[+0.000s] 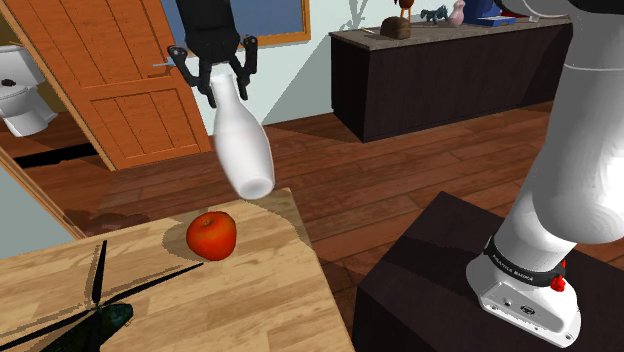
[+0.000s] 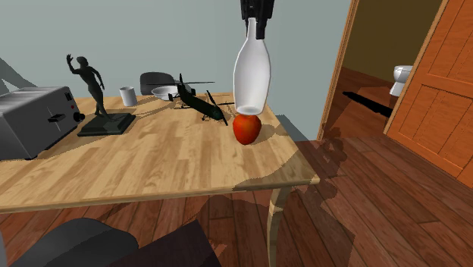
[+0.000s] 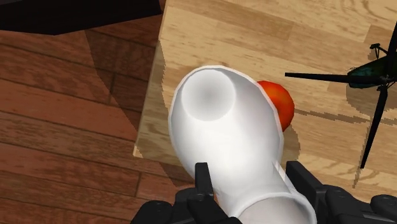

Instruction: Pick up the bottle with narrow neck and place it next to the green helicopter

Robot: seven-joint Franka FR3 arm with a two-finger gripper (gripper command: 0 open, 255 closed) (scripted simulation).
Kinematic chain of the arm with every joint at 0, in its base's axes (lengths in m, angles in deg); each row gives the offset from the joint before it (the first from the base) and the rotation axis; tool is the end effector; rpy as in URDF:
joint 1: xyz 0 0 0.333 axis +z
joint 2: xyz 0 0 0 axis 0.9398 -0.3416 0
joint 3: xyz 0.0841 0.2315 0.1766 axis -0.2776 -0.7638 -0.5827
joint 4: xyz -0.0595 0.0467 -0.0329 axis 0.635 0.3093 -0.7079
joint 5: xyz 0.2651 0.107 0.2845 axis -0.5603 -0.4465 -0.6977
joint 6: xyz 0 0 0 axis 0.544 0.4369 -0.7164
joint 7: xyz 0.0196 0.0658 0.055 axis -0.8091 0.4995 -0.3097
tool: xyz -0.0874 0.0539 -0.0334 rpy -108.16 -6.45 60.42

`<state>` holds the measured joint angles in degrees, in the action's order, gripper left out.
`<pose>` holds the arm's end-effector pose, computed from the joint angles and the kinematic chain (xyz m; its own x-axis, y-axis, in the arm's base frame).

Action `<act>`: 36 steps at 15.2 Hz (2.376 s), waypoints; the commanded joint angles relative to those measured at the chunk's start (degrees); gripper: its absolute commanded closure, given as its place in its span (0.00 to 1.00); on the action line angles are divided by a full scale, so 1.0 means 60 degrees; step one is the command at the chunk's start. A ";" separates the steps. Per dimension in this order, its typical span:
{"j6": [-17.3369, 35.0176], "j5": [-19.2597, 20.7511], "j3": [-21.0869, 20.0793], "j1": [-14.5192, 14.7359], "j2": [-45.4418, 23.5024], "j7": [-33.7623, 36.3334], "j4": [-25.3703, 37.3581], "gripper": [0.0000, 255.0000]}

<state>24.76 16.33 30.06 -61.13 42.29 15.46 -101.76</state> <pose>0.5074 0.3524 0.6129 0.9800 -0.1962 0.0328 -0.1961 -0.9806 -0.0058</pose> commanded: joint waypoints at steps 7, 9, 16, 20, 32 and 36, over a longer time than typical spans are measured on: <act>-0.0162 -0.0288 -0.0362 0.0420 0.0699 0.0839 -0.0489 1.00; -0.0094 -0.0410 -0.0512 0.0585 0.0965 0.1184 -0.0801 1.00; 0.0004 -0.0673 -0.1133 0.1267 0.1536 0.2531 -0.1428 1.00; -0.0016 -0.0679 -0.1552 0.1730 0.1595 0.3414 -0.1492 1.00; -0.0441 0.0298 -0.2891 0.3756 0.0386 0.6613 -0.0384 1.00; -0.0796 0.1017 -0.3180 0.4871 -0.0504 0.7784 0.0505 1.00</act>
<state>20.17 21.15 11.31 -33.60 40.83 60.35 -99.91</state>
